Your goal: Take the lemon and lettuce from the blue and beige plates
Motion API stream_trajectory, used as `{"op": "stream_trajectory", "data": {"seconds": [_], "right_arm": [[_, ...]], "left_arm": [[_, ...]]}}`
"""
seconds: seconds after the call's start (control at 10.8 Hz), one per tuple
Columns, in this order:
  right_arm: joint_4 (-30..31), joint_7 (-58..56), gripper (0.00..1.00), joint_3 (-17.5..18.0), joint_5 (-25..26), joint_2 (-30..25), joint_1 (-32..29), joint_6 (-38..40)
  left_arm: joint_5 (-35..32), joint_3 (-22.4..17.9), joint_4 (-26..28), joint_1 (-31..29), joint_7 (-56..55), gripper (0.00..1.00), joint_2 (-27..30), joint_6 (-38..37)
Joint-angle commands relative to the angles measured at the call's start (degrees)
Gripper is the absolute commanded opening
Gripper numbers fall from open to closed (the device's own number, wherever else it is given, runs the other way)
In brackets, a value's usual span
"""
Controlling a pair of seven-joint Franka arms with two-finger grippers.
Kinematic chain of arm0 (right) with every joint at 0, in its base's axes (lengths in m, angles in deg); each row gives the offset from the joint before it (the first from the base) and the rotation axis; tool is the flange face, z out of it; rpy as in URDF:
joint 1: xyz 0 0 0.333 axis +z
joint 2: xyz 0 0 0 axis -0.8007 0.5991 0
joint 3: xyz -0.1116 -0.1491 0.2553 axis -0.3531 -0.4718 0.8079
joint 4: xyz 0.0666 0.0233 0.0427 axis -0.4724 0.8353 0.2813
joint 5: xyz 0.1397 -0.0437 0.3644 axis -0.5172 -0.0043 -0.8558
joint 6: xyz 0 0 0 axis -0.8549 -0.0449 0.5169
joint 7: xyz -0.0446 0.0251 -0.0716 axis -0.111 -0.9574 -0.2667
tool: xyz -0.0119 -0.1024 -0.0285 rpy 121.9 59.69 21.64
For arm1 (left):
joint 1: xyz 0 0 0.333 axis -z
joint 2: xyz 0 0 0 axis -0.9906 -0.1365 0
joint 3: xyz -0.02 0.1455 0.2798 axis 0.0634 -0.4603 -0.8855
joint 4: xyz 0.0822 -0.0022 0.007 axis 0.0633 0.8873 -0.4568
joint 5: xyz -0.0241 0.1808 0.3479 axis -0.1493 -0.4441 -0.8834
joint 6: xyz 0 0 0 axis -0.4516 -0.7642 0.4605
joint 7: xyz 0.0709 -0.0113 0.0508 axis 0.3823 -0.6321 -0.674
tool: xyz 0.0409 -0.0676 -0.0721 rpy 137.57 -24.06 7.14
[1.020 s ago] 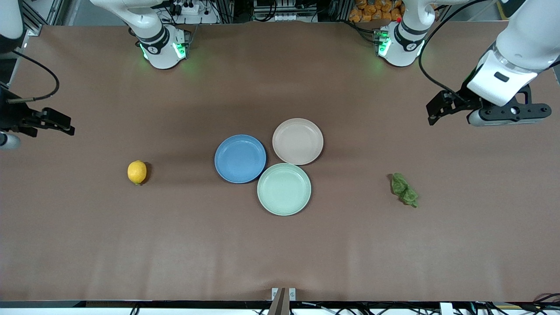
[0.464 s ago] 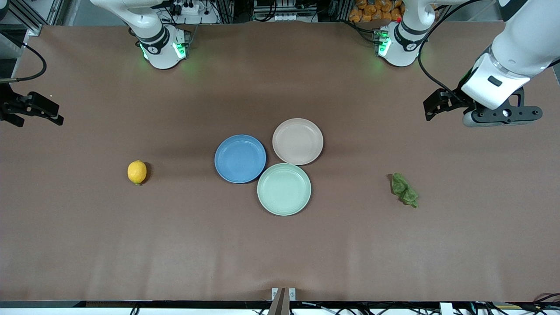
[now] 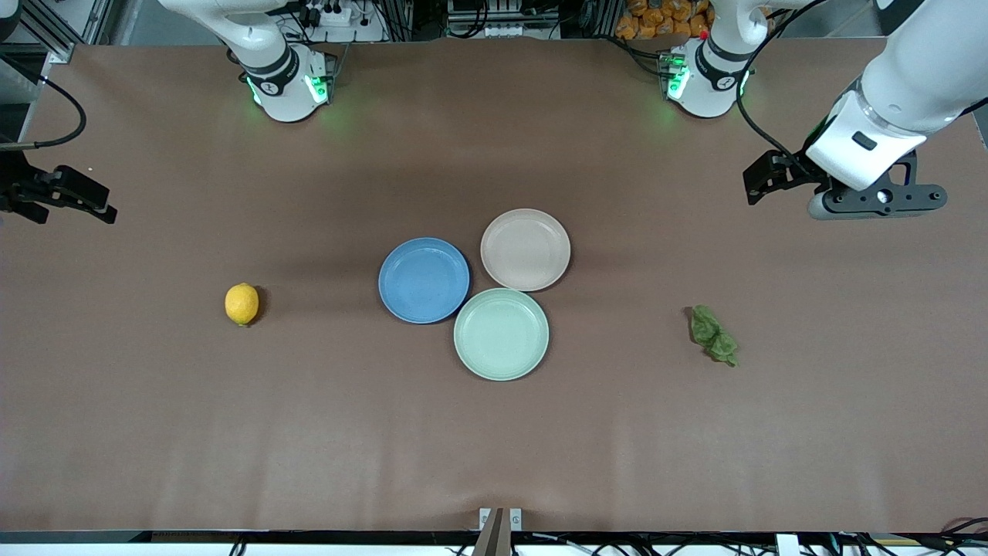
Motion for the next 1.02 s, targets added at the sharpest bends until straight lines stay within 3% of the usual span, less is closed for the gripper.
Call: {"op": "stream_trajectory", "data": {"seconds": [0.0, 0.93], "right_arm": [[-1.1, 1.3, 1.0, 0.2, 0.4, -0.1, 0.2, 2.6], [-1.1, 1.2, 1.0, 0.2, -0.1, 0.3, 0.2, 3.6]], "left_arm": [[-0.1, 0.7, -1.4, -0.1, 1.5, 1.0, -0.4, -1.9], [0.1, 0.7, -1.8, -0.1, 1.5, 1.0, -0.5, -2.2]]}}
